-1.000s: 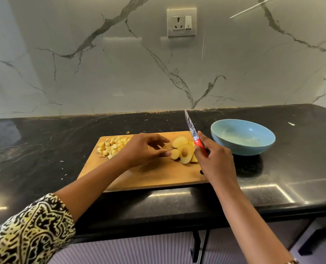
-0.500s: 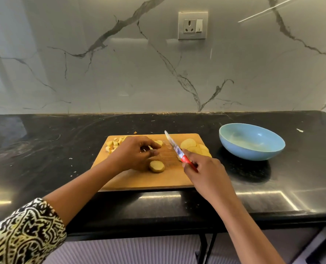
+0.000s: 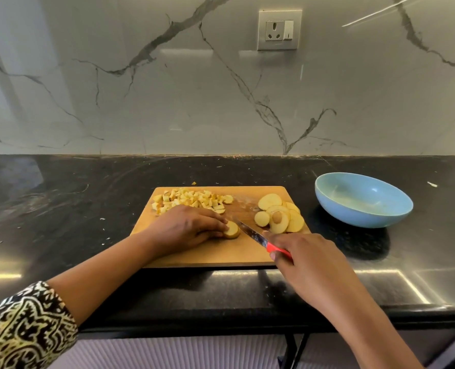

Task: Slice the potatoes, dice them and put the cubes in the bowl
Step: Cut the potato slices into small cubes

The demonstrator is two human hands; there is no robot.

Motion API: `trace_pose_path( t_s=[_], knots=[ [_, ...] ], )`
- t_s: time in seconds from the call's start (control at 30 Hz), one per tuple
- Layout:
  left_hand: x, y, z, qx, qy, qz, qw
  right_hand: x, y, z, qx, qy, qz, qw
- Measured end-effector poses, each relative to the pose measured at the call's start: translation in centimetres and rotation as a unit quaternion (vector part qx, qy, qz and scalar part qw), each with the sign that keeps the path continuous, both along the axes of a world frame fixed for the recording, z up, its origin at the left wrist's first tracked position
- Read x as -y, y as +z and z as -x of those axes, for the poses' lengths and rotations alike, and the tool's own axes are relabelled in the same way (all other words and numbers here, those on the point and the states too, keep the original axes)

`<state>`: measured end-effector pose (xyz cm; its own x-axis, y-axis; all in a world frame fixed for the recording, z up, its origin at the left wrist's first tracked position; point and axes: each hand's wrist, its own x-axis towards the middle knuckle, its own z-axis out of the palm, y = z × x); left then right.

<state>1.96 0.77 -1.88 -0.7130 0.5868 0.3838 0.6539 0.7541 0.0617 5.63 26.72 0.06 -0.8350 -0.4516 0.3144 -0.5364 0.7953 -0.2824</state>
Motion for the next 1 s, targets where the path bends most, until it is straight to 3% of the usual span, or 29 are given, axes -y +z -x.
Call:
trace_pose_path(
  t_s=[0.17,0.43,1.0],
  knots=[
    [0.4,-0.5,-0.6,-0.007,-0.042,-0.001,0.999,0.1,0.8,-0.1,-0.001,0.003,-0.009,1.0],
    [0.8,-0.4,-0.4,-0.01,-0.081,0.033,0.996,1.7,1.7,1.4,-0.006,0.023,-0.104,0.994],
    [0.7,-0.7,-0.6,-0.019,-0.077,0.019,0.997,-1.6,4.8,-0.2,0.053,0.065,-0.159,0.984]
  ],
)
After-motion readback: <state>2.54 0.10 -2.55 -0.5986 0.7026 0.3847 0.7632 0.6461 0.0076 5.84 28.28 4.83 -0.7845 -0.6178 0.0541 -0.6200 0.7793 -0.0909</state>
